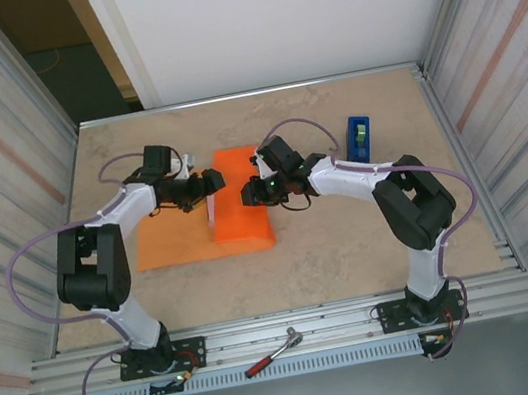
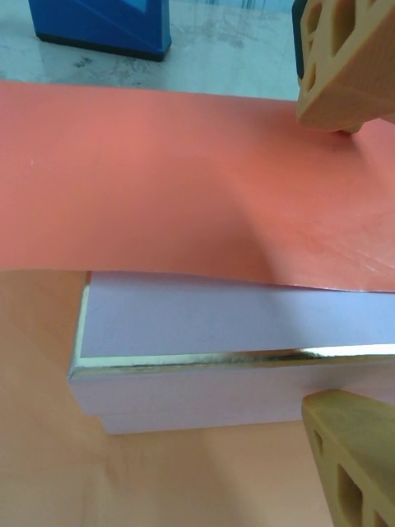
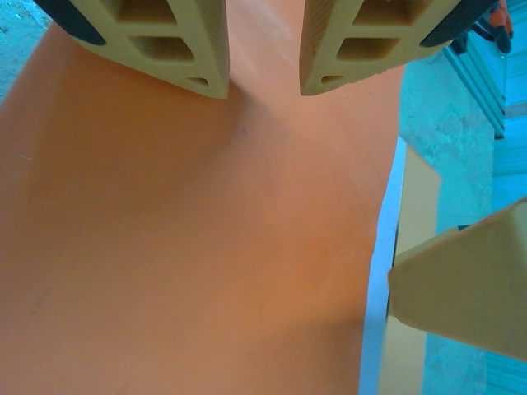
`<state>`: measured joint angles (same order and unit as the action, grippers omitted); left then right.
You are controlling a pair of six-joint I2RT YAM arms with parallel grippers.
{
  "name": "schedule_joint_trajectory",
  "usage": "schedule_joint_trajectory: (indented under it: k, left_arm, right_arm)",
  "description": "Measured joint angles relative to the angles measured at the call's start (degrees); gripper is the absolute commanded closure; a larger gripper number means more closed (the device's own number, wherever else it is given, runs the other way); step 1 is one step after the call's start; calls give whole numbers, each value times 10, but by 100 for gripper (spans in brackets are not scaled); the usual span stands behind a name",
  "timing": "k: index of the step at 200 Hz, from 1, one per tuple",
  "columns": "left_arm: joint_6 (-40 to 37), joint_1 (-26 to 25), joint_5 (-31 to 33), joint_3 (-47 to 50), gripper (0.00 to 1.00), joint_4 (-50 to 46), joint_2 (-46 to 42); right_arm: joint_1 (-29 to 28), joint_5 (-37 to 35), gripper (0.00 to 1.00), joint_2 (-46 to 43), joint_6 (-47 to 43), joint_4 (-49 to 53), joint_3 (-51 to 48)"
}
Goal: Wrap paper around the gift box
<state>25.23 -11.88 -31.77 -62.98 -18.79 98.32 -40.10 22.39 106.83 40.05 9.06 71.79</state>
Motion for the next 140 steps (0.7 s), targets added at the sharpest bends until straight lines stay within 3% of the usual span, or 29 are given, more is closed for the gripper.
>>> schedule_joint_trajectory:
  k: [38,101,140]
  left_arm:
    - [-10,-17,21,0,34,-9,0]
    - [-10,-47,33,12,49,-12,7]
    - [-10,-47,29,12,44,-11,8]
  right_arm:
    - [4,2,71,0,0,1,0]
    - [37,4,69,-24,0,5,-12]
    - [40,4,69,-30,0,0,-20]
